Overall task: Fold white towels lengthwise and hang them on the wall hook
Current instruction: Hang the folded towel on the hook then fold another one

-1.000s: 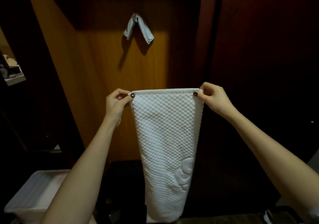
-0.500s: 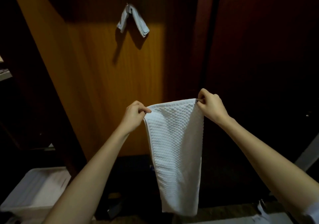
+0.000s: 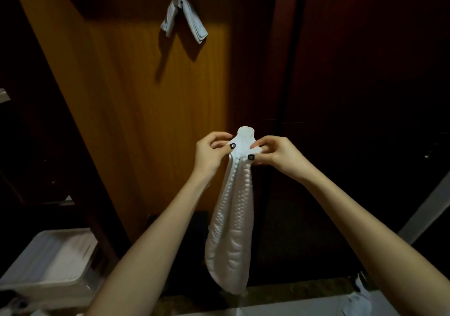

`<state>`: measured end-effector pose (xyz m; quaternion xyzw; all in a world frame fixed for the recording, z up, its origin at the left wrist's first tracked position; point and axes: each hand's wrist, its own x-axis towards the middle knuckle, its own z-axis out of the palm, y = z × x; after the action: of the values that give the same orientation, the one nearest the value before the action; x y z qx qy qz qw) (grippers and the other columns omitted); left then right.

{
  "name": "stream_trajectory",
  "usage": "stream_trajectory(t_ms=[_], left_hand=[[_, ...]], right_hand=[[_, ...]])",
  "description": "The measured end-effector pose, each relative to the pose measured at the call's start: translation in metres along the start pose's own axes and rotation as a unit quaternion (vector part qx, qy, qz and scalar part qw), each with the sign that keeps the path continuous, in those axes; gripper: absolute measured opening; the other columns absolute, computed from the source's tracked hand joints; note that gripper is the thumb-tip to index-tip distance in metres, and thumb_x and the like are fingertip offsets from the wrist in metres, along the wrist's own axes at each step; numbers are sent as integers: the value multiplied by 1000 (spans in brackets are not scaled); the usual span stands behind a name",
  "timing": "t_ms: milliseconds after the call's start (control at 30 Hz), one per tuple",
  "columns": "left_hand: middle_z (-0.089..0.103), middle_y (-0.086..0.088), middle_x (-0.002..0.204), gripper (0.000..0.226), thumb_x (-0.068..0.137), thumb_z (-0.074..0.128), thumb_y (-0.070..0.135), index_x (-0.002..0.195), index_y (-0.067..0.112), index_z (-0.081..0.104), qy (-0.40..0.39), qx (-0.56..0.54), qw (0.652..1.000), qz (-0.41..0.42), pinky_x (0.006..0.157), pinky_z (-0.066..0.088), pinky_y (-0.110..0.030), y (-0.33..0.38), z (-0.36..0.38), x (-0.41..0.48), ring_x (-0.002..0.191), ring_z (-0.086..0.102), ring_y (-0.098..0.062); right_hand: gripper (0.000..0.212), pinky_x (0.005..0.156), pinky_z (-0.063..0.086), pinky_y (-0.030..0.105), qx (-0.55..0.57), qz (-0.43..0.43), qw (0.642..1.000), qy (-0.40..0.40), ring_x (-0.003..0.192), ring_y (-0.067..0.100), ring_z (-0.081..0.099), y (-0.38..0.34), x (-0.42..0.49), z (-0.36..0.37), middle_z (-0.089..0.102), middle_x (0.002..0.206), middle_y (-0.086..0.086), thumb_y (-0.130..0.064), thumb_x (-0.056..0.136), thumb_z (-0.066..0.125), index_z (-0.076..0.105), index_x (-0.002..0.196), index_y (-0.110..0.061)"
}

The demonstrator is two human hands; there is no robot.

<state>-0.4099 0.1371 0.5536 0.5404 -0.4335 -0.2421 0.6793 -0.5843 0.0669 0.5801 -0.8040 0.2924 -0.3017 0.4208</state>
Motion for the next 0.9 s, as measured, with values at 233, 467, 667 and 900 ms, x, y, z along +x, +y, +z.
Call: stream_trajectory(t_ms=[233,467,667,900], left_hand=[[73,0,82,18,80,72,3,89,18,66,-33,-3,999,-21,66,52,-17,-5,-6,-5,79,70,-9],[71,1,81,18,82,68,-1,89,15,62,-95,-14,995,-3,64,51,-16,3,-19,-4,75,68,-5],[74,1,79,20,81,68,-4,89,14,63,-119,-49,992,2,65,52,-18,10,-19,-5,78,70,-9],[74,-3,93,23,78,66,-6,89,14,60,-66,-96,993,-15,63,53,-22,5,-20,-2,83,69,-13]], right_hand=[[16,73,55,22,-130,-59,990,1,78,3,69,-9,-9,7,71,83,-5,-14,83,75,67,97,-14],[8,65,45,14,-227,-141,964,-8,74,2,62,-29,-6,11,66,81,-5,-16,91,65,69,96,-10],[12,84,45,25,-270,-193,943,-9,101,13,50,-35,-1,19,53,108,0,-22,88,67,68,92,-11],[14,63,45,25,-240,-172,955,-18,73,4,56,-30,7,20,60,79,-8,-26,90,67,59,90,-14]])
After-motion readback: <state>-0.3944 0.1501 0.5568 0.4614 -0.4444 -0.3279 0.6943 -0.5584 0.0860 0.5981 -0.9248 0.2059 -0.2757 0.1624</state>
